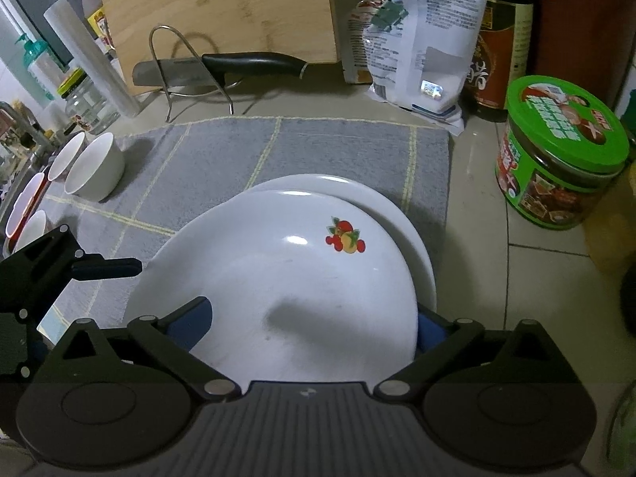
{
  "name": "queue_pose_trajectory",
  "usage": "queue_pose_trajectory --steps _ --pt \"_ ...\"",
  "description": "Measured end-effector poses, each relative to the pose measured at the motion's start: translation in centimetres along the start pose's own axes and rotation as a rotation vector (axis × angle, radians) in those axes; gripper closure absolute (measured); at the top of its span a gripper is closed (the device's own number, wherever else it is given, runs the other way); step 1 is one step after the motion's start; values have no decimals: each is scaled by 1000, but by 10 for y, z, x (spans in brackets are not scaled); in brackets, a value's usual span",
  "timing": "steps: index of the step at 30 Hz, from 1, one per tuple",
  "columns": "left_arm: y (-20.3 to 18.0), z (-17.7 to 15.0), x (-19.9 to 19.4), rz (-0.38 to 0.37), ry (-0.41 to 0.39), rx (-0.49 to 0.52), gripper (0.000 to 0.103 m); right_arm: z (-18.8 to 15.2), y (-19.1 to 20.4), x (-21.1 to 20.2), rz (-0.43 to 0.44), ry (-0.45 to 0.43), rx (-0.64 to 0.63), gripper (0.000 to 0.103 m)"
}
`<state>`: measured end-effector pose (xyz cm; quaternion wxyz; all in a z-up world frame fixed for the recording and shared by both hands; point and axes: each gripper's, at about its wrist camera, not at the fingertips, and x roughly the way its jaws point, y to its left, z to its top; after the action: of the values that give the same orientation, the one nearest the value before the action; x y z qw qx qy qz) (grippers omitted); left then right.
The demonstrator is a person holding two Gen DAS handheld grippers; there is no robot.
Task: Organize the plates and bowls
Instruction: 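Lower the fruit-motif plate onto the plate stack with the right gripper, then open the right gripper and release the plate on the stack, then move the right gripper to the white floral bowls on the mat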
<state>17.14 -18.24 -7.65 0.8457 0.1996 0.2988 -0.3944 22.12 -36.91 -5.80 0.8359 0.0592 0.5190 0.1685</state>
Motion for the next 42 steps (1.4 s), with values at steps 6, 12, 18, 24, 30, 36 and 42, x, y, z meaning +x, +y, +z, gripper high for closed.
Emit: queue_pose_trajectory --steps 6,12,18,24,30,36,42 --pt "1 1 2 -8 -8 6 2 -3 -1 -7 -10 -7 11 0" --pt "0 1 5 -18 -9 13 2 -7 -1 -14 -25 -13 17 0" --pt "-1 0 5 -25 -12 15 2 -10 0 -15 -47 -4 18 0" --pt "1 1 3 -6 -25 5 2 -14 0 -20 -56 -17 21 0" --pt "3 1 -5 36 -56 -30 1 -16 13 -31 -99 -93 -19 0" --pt "7 -2 -25 115 -93 -97 1 -17 45 -29 -178 -177 -138 0" --pt "17 -15 -50 282 -93 -248 1 -10 79 -25 -146 -279 -245 0"
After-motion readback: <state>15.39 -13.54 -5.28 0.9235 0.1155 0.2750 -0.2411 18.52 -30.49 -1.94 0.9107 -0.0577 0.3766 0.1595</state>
